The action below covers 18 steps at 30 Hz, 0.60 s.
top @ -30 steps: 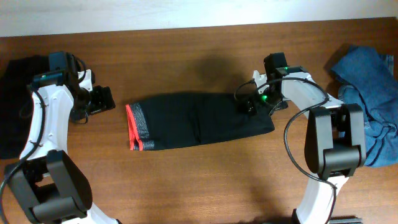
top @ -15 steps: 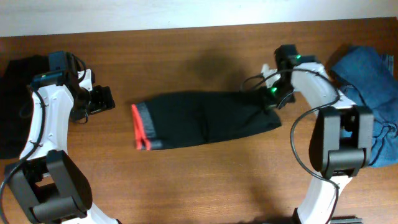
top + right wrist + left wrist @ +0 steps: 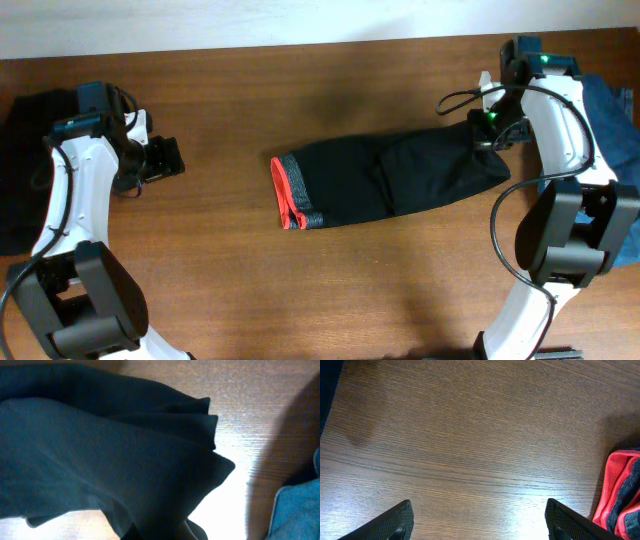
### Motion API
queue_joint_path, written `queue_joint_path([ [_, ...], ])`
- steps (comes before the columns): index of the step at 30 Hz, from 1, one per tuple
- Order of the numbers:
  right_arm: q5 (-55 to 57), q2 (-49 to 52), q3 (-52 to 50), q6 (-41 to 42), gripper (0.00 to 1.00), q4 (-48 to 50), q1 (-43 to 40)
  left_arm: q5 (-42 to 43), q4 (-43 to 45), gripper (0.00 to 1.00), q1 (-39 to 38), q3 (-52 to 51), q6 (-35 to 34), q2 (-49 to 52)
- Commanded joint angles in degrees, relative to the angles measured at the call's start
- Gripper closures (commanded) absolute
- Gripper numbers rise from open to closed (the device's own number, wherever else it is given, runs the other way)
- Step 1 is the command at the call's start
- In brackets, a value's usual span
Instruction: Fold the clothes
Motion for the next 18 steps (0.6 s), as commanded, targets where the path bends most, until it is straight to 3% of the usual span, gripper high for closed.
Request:
queue_joint_path([
  [1, 0.8, -0.5, 4.4, 0.3, 0.96, -2.1, 3.3, 0.8, 0.1, 0.16, -0.2, 0.5, -0.4, -0.7],
  [8, -3.7, -0.5, 8.3, 2.4, 0.96, -4.3, 12.9, 0.8, 0.1, 0.16, -0.2, 0.5, -0.4, -0.7],
  [18, -3.9, -0.4, 8.3, 13.7, 0.96, -2.3, 28.4, 0.8, 0.2, 0.16, -0.2, 0.5, -0.4, -0.7],
])
